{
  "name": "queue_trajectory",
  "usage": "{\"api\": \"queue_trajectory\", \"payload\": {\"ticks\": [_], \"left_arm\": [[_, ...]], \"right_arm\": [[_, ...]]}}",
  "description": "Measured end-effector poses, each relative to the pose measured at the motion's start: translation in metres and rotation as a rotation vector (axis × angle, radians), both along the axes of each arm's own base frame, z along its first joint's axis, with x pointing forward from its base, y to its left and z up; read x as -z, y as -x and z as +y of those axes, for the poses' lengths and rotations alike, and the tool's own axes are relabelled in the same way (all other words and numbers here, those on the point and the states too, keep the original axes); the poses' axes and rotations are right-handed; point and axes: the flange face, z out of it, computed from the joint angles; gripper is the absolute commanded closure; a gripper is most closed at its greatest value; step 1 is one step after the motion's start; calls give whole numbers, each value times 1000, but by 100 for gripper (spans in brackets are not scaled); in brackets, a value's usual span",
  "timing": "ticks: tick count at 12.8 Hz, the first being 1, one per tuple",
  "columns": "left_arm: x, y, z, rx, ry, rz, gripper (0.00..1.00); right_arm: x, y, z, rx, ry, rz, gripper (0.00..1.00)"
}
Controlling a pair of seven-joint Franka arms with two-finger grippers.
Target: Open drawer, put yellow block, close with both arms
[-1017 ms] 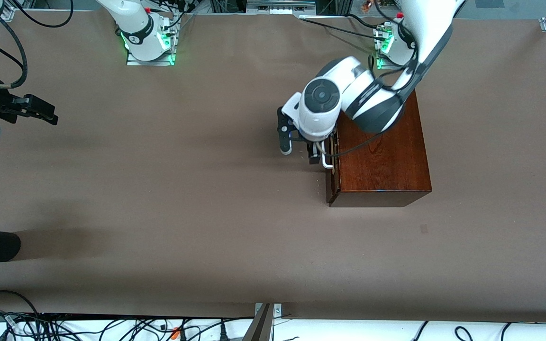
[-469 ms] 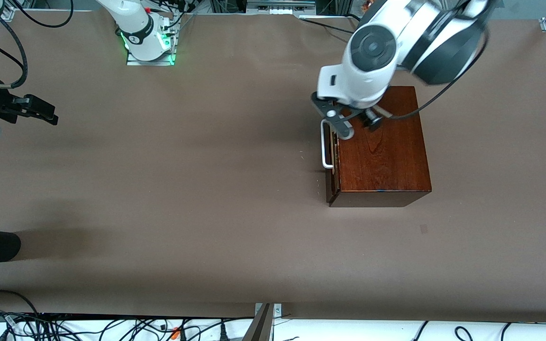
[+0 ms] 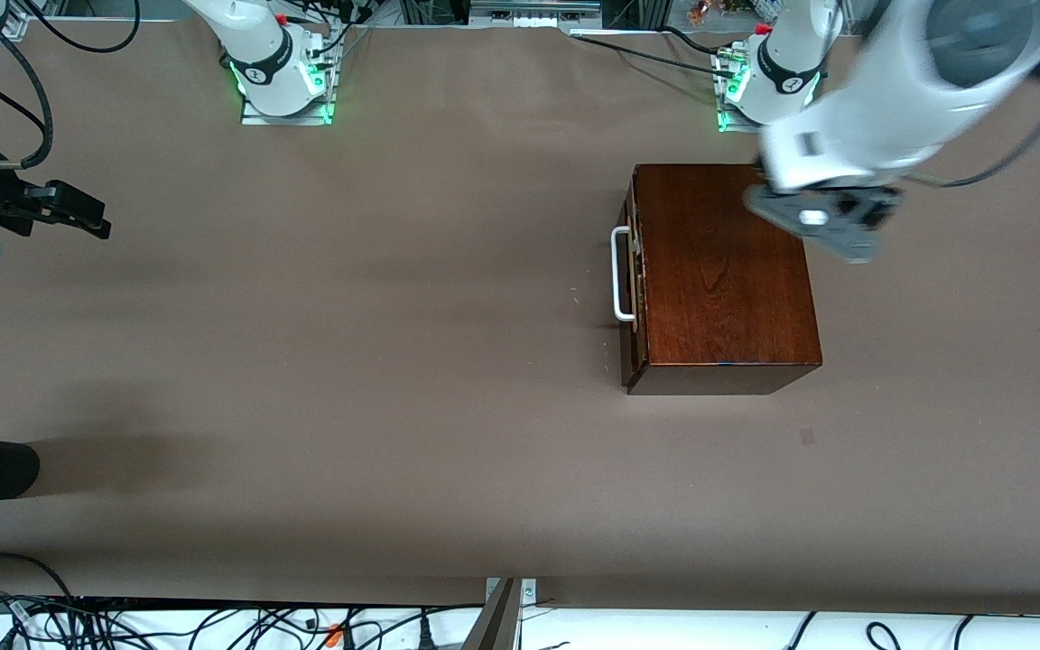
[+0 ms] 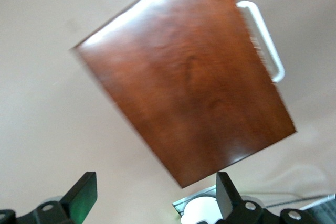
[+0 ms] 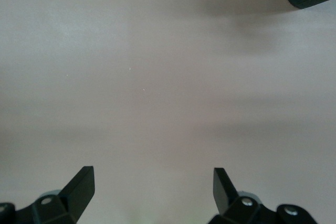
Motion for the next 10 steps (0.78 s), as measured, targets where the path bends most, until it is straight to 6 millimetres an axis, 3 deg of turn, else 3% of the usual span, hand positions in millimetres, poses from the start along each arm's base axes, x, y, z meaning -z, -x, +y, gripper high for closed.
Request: {"api": "queue_trajectory", "payload": {"ticks": [3,6,8,10], "left_arm": [[-26,3,68,-136,14,-113,0],[-27,-4,134,-275,86,-189,0],[-13,-9,153,-331,97,-208,0],[-8,-10,152,-426,85,-208,0]], "right_arm": [[0,0,0,0,0,-2,0],[0,0,0,0,0,-4,0],[-1,-1,0,0,0,-7,0],[-1,-1,0,0,0,-8,0]]}}
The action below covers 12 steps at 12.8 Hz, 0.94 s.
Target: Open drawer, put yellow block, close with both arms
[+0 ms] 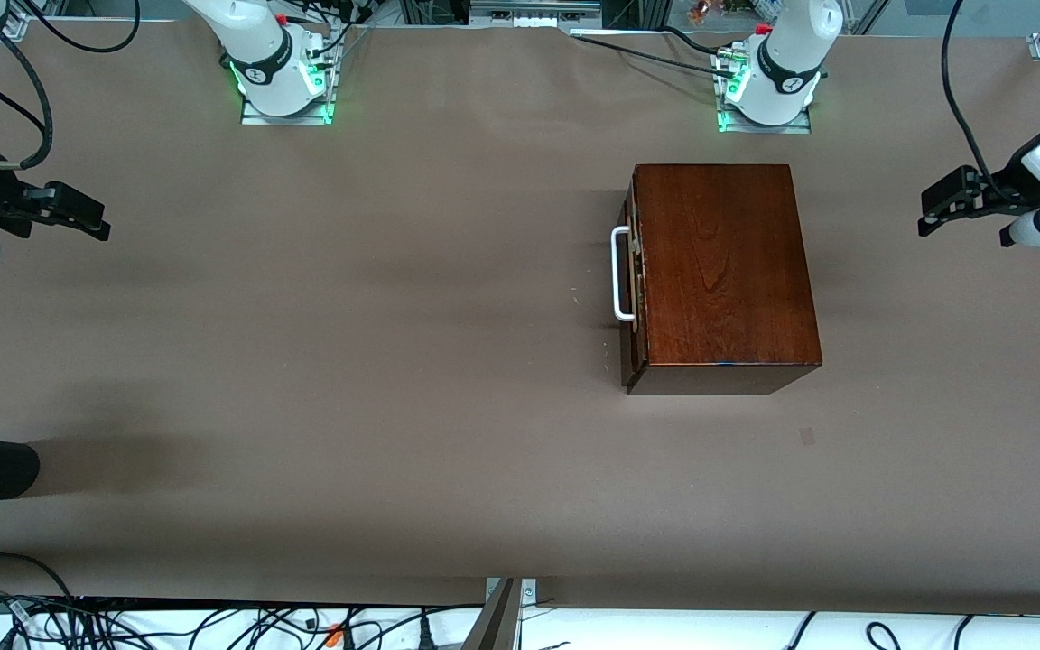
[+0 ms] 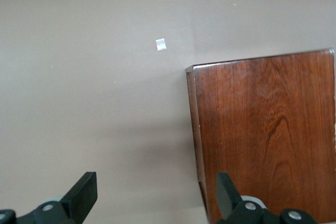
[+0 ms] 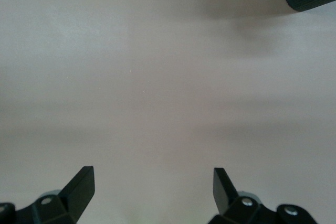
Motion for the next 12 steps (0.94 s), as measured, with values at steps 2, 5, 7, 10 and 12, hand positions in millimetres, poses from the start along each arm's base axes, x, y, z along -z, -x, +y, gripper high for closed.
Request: {"api": "queue_trajectory", "payload": {"ticks": [2,5,7,10,12], "left_arm": [[2,0,-1,-14,0,4,0],[4,2,-1,-9,-1,22,0],[5,2,0,3,0,25,0],[6,1,1,6,0,28,0],[8,2,1,8,0,40,0]], "right_arm": [[0,0,0,0,0,0,0],[0,0,0,0,0,-2,0],[0,0,0,0,0,-3,0],[0,0,0,0,0,-3,0],[0,0,0,0,0,-3,0]]}}
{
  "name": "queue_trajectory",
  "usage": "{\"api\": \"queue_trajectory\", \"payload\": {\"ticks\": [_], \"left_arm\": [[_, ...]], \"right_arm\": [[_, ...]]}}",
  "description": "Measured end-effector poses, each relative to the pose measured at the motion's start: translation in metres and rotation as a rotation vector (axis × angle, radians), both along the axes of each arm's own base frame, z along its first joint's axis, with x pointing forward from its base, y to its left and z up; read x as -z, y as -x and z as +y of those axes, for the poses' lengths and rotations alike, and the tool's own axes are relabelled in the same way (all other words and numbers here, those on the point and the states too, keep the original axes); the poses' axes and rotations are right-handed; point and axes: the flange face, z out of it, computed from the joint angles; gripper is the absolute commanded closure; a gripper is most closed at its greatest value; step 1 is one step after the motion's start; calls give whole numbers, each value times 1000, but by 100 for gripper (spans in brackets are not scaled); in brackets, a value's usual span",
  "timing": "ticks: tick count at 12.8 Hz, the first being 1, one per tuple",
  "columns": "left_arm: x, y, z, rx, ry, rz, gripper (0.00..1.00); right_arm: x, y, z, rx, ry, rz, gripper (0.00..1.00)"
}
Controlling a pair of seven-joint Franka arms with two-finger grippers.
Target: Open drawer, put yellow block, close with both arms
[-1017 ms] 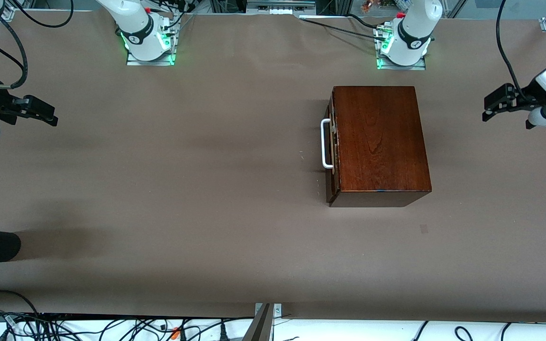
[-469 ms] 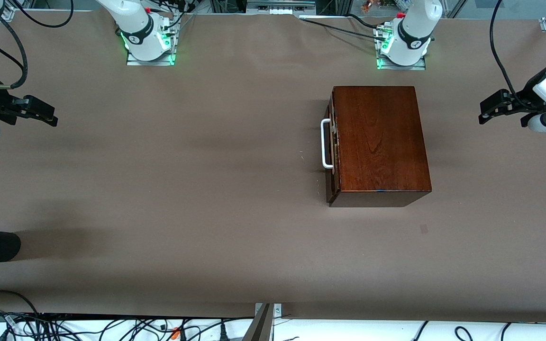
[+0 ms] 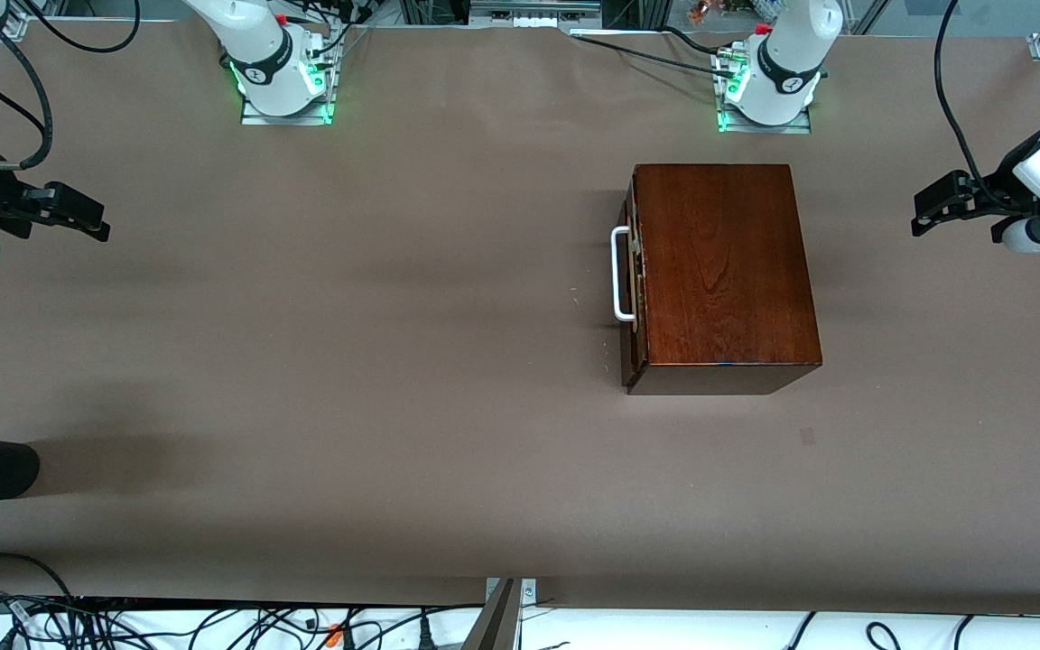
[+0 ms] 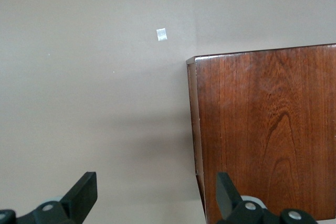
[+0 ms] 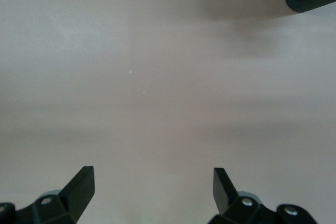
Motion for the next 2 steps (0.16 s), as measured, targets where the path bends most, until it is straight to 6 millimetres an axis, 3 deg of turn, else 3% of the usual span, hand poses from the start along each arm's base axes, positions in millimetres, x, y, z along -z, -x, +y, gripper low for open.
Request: {"api": "queue_trajectory", "payload": {"ticks": [2], "left_arm": [[1,0,-1,3,0,6,0]], "right_arm": [[0,0,0,0,0,-1,0]]}}
